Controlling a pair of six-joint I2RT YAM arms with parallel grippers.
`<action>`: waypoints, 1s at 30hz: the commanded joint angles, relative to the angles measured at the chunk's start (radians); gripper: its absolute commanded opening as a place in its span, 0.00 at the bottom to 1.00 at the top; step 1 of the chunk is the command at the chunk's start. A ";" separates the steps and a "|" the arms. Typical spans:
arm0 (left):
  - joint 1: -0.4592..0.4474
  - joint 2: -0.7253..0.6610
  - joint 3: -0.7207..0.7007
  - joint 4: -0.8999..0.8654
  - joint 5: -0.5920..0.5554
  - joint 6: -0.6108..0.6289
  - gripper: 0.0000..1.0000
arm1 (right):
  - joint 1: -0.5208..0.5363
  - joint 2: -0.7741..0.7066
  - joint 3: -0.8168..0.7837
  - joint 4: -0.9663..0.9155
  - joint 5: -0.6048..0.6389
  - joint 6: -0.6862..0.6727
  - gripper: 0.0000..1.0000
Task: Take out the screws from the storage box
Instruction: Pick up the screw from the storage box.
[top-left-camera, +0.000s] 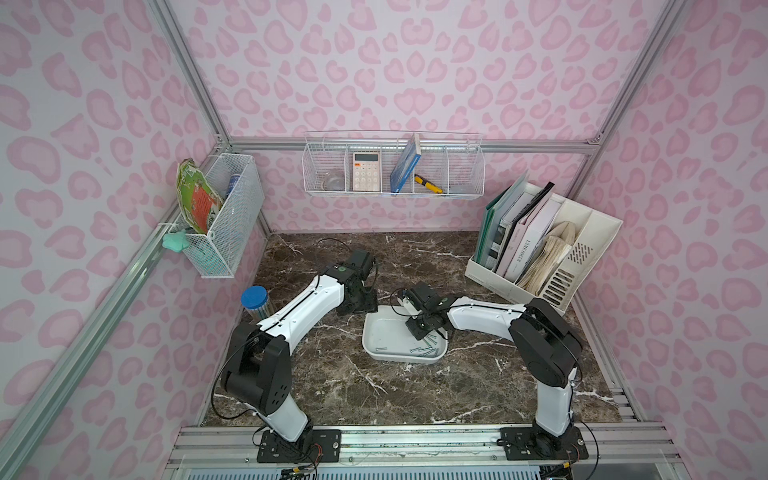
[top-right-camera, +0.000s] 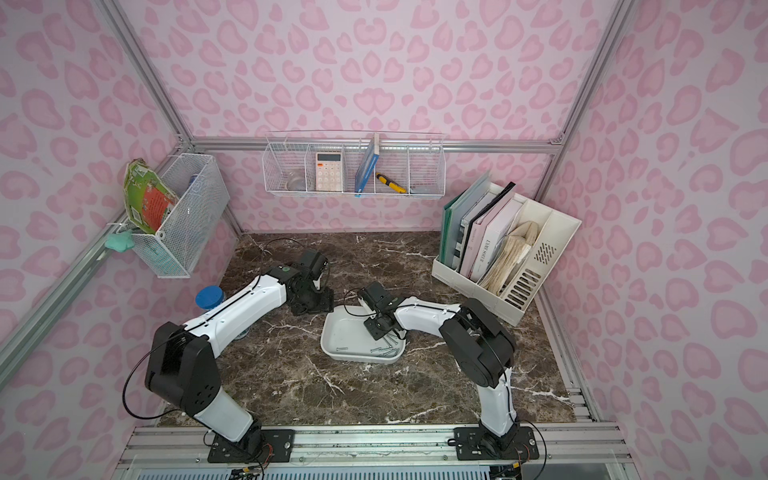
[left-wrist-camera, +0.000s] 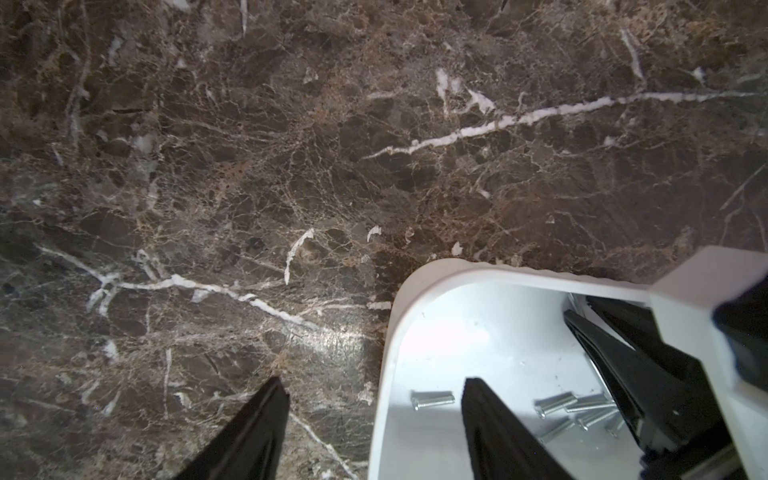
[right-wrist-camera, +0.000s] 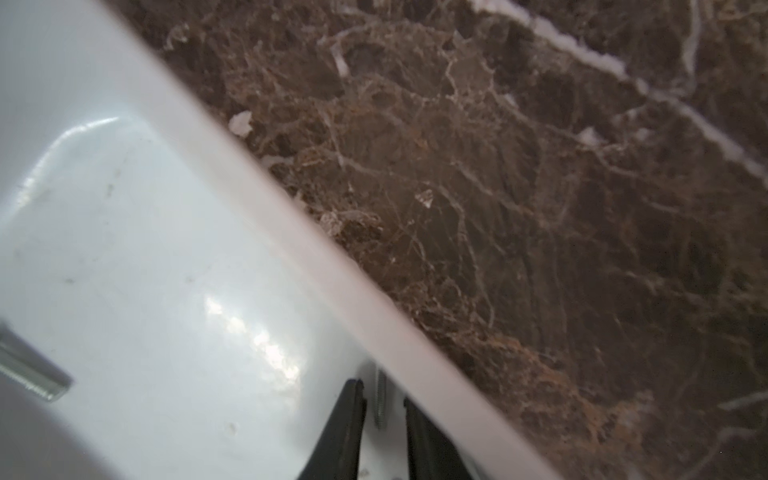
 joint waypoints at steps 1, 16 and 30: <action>0.002 -0.008 -0.002 0.006 -0.023 -0.009 0.71 | 0.002 0.014 0.007 0.013 0.010 0.020 0.22; 0.002 -0.021 -0.006 0.006 -0.037 -0.011 0.71 | 0.019 0.076 -0.012 0.002 0.070 0.082 0.12; 0.002 -0.029 -0.010 0.007 -0.031 -0.009 0.72 | 0.037 0.034 -0.021 -0.026 0.069 0.081 0.21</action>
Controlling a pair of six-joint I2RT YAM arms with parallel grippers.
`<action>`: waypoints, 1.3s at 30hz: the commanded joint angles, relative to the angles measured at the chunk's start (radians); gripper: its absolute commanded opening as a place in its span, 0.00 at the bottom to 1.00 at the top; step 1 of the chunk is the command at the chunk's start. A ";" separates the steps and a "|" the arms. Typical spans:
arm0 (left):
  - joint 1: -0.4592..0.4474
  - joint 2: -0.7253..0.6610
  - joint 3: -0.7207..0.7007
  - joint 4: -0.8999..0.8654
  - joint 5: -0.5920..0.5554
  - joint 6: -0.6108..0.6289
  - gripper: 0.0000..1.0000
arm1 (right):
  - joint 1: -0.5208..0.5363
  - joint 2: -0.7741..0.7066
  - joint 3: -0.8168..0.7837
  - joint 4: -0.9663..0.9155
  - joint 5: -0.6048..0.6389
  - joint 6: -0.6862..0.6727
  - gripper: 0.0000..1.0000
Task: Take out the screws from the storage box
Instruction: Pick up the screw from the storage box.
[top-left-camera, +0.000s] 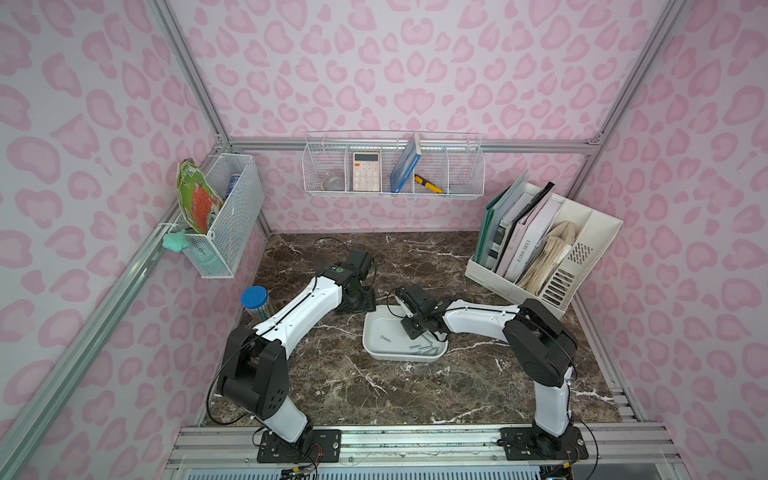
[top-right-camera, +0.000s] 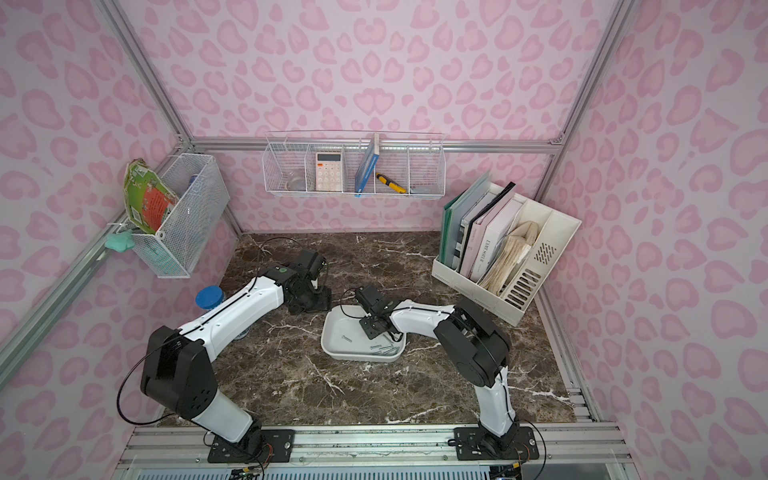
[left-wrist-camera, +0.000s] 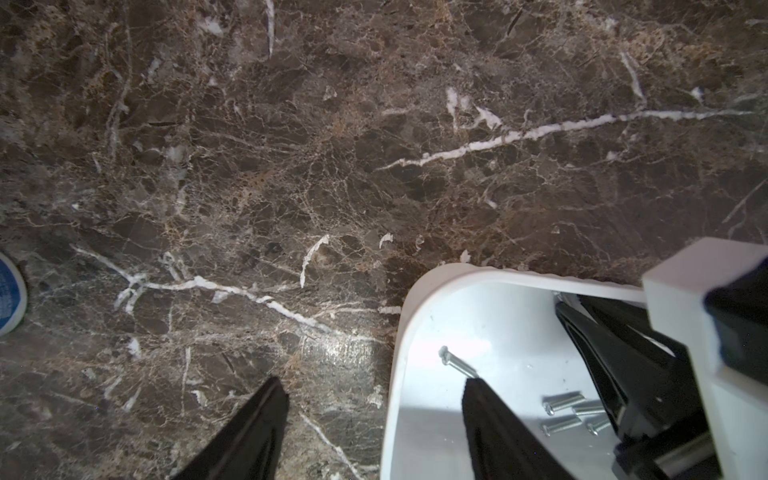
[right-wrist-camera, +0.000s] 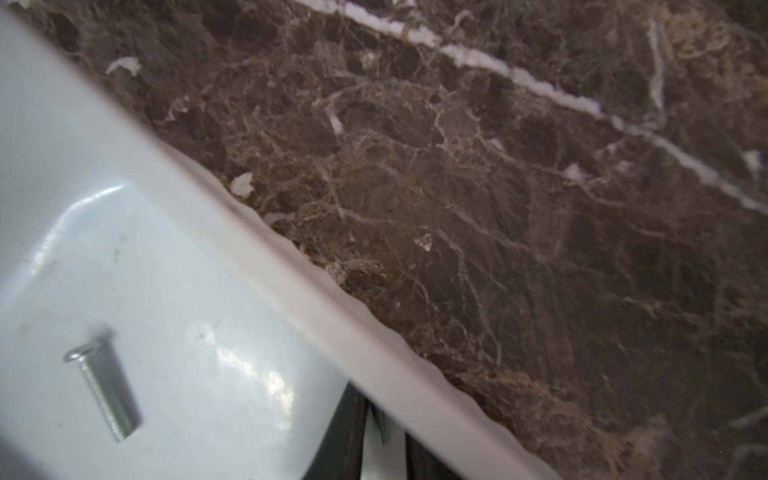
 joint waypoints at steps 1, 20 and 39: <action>0.001 -0.004 0.000 0.001 0.002 -0.006 0.72 | 0.003 0.009 -0.023 -0.094 -0.001 0.004 0.21; 0.000 0.000 -0.004 0.015 0.034 0.007 0.72 | 0.011 -0.094 -0.044 0.000 -0.042 -0.011 0.07; -0.014 -0.060 -0.068 0.151 0.271 0.033 0.72 | -0.076 -0.423 -0.204 0.131 -0.115 0.091 0.06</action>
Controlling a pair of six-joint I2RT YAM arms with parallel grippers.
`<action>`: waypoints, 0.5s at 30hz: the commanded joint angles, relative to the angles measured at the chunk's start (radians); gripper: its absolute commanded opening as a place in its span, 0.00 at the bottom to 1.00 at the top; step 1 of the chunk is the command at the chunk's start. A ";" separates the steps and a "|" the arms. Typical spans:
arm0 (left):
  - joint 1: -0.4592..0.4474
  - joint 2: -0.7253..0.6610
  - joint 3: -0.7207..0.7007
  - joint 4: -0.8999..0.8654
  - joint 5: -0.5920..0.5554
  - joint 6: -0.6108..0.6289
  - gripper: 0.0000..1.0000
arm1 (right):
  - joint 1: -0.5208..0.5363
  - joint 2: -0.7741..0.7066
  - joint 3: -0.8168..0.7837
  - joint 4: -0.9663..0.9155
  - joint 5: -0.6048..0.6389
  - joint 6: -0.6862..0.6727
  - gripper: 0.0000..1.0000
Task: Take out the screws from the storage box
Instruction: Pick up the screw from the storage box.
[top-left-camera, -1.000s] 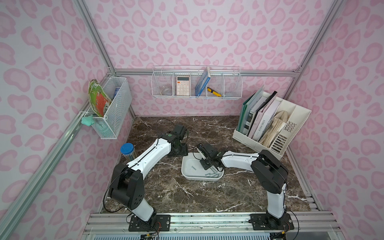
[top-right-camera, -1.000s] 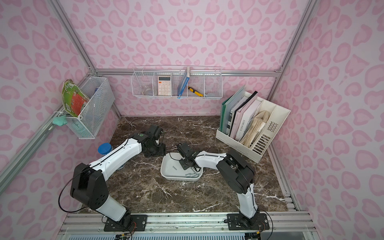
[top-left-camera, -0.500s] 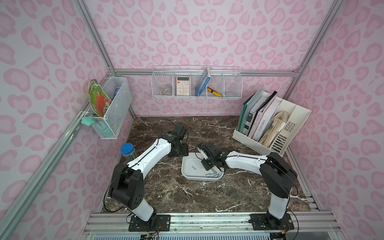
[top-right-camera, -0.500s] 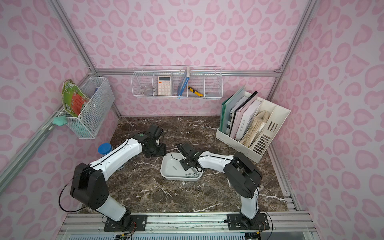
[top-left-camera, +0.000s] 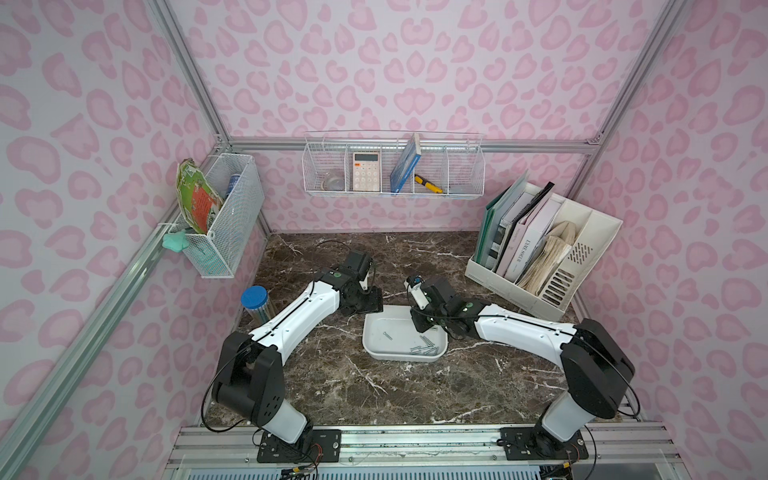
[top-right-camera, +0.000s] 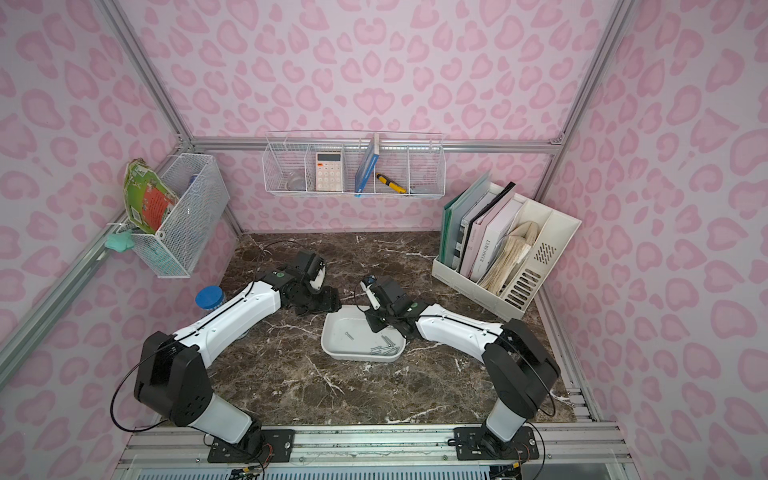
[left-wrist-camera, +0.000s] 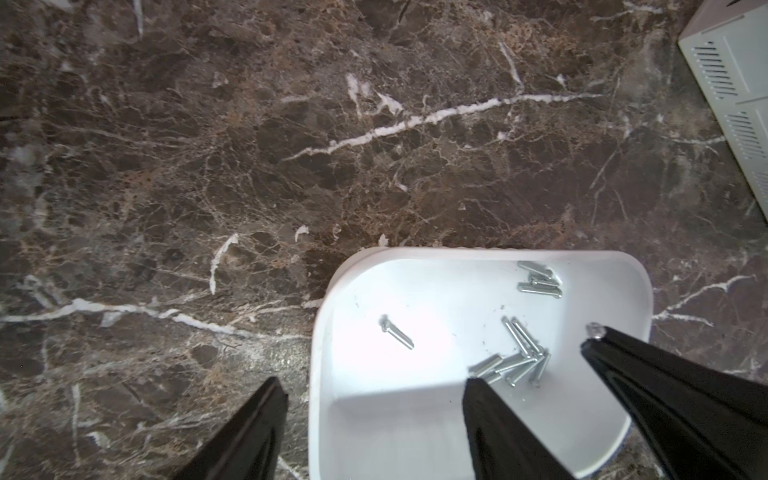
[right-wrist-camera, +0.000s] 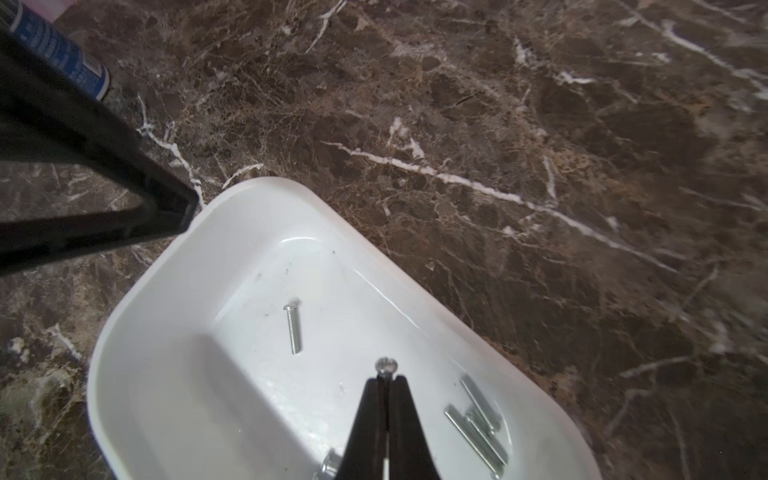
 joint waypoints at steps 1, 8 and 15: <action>-0.011 -0.016 -0.009 0.039 0.058 0.021 0.72 | -0.047 -0.101 -0.050 0.022 -0.001 0.050 0.06; -0.045 -0.031 -0.019 0.047 0.044 0.029 0.73 | -0.226 -0.286 -0.196 -0.055 0.047 0.105 0.06; -0.053 -0.024 -0.013 0.044 0.048 0.021 0.73 | -0.317 -0.262 -0.269 -0.064 0.014 0.104 0.06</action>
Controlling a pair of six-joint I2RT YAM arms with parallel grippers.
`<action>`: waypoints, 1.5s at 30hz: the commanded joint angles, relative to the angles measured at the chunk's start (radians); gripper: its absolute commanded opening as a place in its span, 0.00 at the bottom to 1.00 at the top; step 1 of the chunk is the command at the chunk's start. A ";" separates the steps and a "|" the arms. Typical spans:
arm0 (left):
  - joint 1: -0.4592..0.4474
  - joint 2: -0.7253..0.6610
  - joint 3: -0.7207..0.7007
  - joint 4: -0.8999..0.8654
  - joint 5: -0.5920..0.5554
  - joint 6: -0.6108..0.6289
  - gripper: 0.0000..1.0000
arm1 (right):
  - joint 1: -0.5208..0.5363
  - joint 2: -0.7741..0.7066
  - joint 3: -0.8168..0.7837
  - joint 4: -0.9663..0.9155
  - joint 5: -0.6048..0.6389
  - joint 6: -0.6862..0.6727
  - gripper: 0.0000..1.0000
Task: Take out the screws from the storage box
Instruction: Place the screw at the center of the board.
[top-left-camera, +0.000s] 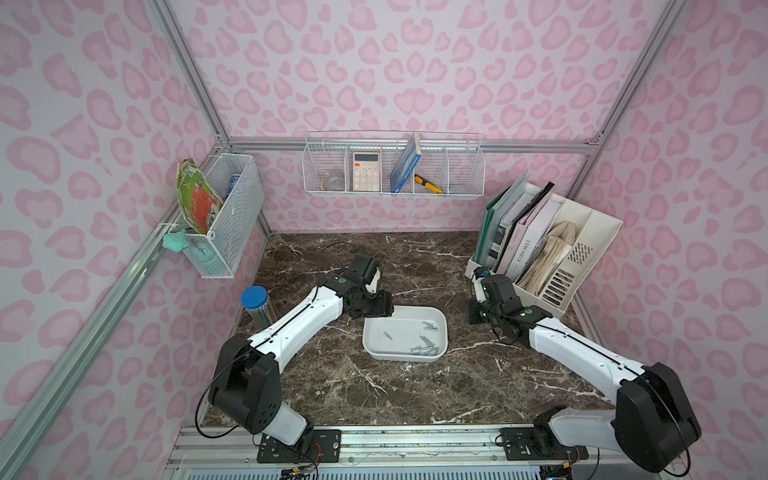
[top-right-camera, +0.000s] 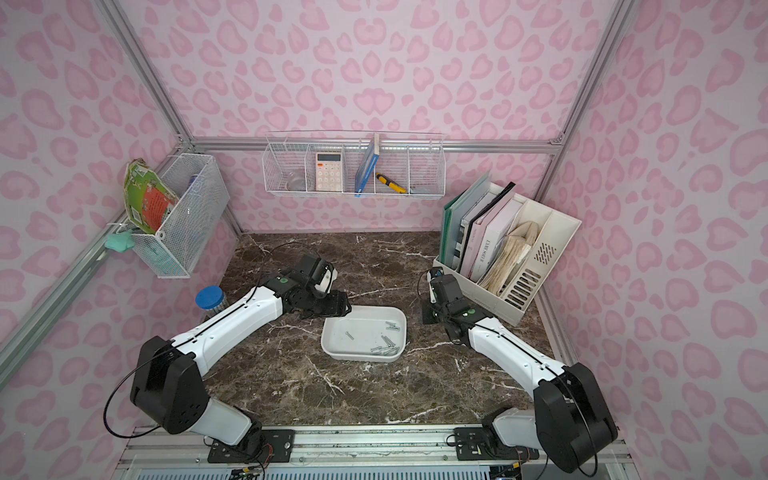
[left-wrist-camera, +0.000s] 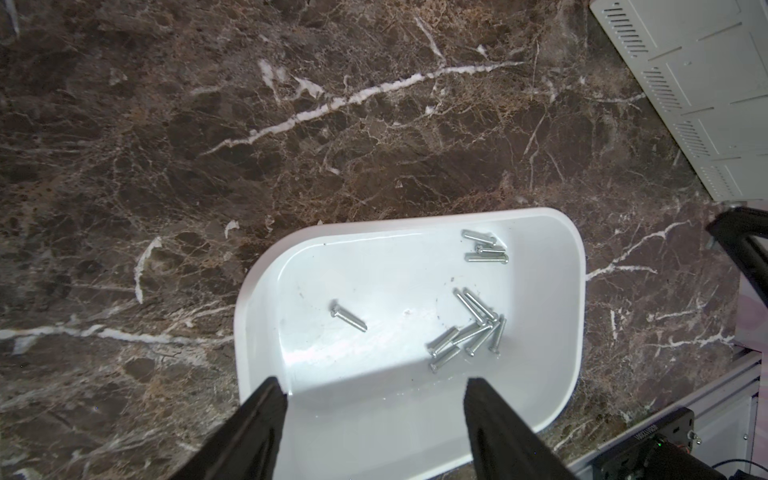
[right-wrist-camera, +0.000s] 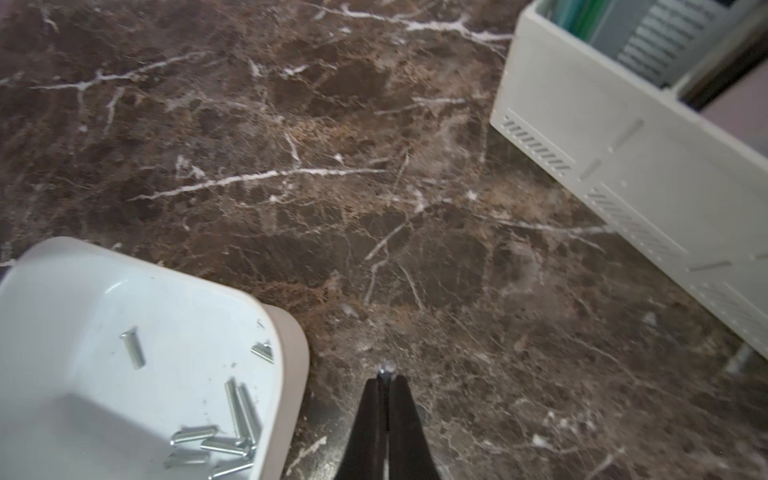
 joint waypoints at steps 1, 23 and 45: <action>0.000 0.002 0.006 0.002 -0.013 0.006 0.73 | -0.008 0.038 -0.008 -0.005 -0.032 0.000 0.06; -0.001 0.004 0.021 -0.046 -0.124 0.017 0.73 | -0.009 0.243 -0.044 0.034 0.060 -0.022 0.11; -0.004 -0.057 0.007 -0.041 -0.200 0.043 0.79 | 0.155 0.047 0.111 -0.093 -0.022 -0.239 0.36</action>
